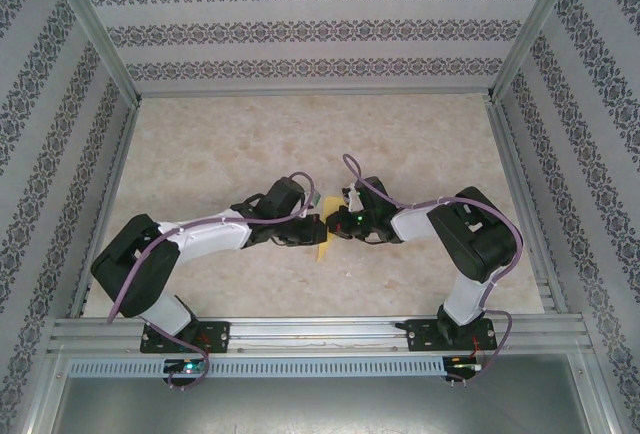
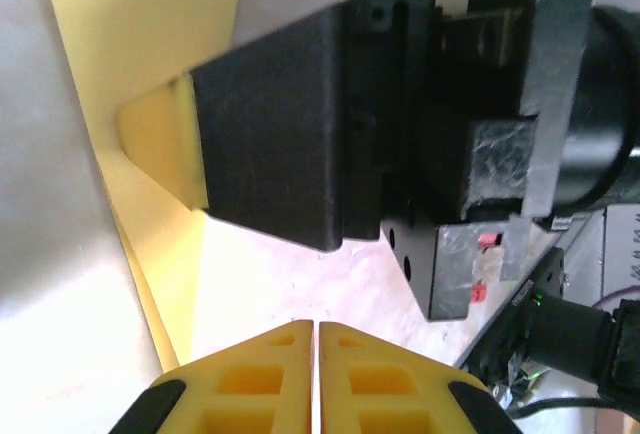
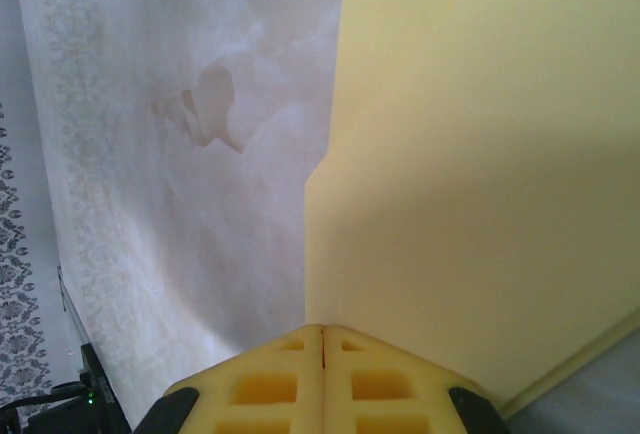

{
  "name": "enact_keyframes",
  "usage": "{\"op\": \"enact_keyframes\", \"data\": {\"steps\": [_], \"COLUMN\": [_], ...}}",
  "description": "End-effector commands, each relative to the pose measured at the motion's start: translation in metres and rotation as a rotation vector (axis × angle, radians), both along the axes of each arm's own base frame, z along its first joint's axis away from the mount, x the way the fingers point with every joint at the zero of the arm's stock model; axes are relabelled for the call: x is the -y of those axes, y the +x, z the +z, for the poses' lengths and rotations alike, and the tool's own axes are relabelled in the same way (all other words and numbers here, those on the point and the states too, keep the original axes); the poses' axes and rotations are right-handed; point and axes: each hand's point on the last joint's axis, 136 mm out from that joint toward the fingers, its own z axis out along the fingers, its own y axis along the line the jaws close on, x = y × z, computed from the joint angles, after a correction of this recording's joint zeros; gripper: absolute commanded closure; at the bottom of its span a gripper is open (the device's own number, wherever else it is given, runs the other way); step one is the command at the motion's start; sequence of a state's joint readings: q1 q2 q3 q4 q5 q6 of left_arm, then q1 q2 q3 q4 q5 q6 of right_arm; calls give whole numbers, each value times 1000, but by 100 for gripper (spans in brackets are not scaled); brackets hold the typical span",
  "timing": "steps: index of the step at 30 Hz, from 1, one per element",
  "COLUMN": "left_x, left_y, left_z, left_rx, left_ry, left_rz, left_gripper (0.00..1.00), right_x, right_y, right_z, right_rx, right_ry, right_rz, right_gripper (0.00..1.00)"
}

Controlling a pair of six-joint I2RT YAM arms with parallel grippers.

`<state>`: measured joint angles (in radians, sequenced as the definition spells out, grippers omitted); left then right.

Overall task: Fold a paper plane with a square sheet of paper (fold left side to right side)
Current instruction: Fold the wing for the fifth time at the center of the table.

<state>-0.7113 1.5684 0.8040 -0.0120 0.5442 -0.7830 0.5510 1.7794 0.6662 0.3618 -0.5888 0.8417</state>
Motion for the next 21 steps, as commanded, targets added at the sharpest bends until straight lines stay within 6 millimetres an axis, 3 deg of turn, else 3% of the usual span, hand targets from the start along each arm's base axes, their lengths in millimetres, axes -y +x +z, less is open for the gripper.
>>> {"op": "enact_keyframes", "data": {"steps": [1, 21], "left_x": [1, 9], "left_y": [-11, -12], "left_z": [-10, -42], "left_rx": [-91, -157], "left_ry": [-46, -45], "left_rz": [0, -11], "left_gripper": [91, 91], "right_x": [16, 16], "right_y": [-17, -21], "right_z": [-37, -43], "right_rx": [-93, -112], "right_ry": [-108, -122], "right_rz": [9, 24], "right_gripper": [100, 100]}}
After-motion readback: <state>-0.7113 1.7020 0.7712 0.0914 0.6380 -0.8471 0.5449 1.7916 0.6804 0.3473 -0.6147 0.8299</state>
